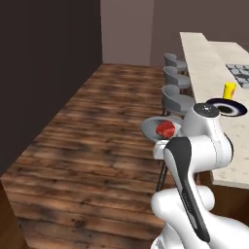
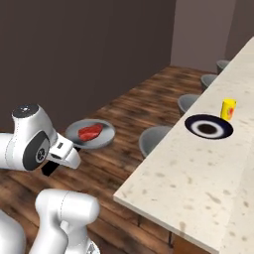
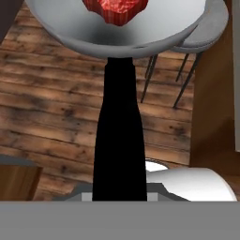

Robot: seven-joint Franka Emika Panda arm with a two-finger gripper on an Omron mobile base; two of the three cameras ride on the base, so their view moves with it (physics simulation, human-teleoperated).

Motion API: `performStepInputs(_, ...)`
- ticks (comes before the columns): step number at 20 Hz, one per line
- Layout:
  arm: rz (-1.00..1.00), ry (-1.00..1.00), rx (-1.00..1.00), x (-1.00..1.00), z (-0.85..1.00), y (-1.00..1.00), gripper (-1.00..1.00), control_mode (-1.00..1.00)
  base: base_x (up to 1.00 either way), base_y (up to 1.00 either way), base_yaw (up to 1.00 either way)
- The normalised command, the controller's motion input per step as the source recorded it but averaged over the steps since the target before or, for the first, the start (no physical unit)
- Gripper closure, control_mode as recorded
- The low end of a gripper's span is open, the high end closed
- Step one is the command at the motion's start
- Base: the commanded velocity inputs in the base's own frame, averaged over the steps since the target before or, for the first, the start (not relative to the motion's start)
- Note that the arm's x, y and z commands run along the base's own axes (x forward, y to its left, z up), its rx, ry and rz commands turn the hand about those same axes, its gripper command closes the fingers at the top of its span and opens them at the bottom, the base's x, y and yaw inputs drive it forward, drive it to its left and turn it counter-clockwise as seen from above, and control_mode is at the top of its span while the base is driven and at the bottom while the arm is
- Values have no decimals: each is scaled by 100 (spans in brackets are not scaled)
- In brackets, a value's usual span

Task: Pick up the pan with the steak in it and place it on the dining table. Then place the steak on the plate.

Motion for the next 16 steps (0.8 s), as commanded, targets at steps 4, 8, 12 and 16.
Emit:
performStepInputs(4, 0, 0, 0, 0, 0, 0, 100, 100, 9, 49, -20)
performStepInputs(8, 0, 0, 0, 0, 0, 0, 100, 100, 0, 63, -21)
performStepInputs(12, 0, 0, 0, 0, 0, 0, 100, 100, 0, 70, -20)
performStepInputs(16, 0, 0, 0, 0, 0, 0, 100, 100, 0, 72, -19)
